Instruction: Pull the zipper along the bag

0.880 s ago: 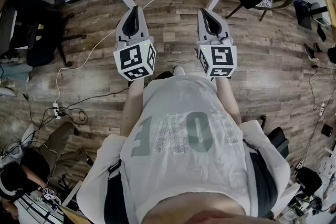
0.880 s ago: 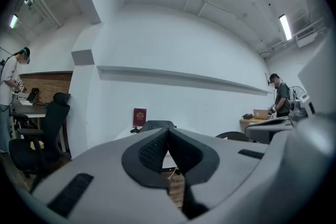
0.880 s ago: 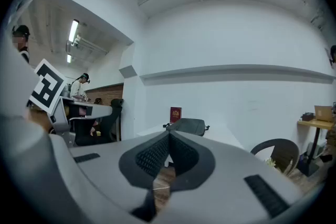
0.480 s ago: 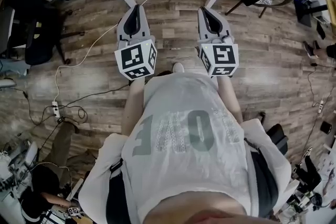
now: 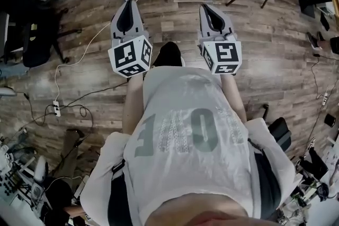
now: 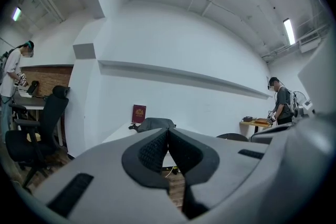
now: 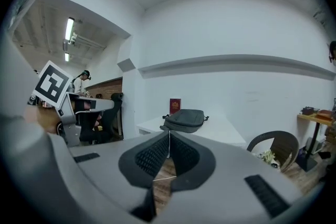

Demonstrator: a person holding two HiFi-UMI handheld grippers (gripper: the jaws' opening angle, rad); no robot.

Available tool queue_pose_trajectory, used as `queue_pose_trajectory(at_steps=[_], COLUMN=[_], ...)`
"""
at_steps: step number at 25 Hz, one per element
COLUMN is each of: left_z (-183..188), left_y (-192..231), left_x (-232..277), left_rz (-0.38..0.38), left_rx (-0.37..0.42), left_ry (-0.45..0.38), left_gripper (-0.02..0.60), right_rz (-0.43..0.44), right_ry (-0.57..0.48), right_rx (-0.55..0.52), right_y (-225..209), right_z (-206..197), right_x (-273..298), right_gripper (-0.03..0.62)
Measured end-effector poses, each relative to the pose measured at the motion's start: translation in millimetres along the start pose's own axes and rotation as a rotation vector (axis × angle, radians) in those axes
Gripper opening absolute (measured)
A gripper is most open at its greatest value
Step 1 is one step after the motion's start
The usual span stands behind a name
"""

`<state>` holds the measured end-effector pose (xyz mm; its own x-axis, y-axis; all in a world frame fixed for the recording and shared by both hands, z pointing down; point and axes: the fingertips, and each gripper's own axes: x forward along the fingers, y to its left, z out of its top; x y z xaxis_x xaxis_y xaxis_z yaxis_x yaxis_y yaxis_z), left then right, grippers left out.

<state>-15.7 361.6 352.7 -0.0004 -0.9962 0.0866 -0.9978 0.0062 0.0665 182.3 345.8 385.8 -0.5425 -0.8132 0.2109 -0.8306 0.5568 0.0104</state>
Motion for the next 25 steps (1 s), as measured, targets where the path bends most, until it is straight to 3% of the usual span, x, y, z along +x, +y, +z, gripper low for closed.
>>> queue_pose_trajectory(at_steps=[5, 15, 25], left_z=[-10, -6, 2], left_y=[0, 15, 39], left_x=[13, 86, 198], left_rz=[-0.02, -0.044, -0.096], left_rx=[-0.028, -0.052, -0.051], left_ry=[0.011, -0.025, 0.003], left_gripper=[0.025, 0.025, 0.025], right_rz=[0.002, -0.049, -0.08], right_ry=[0.03, 0.018, 0.049], right_rx=[0.016, 0.038, 0.054], right_y=[-7, -41, -66], right_z=[-11, -12, 6], right_x=[9, 54, 153], right_gripper=[0.028, 0.028, 0.028])
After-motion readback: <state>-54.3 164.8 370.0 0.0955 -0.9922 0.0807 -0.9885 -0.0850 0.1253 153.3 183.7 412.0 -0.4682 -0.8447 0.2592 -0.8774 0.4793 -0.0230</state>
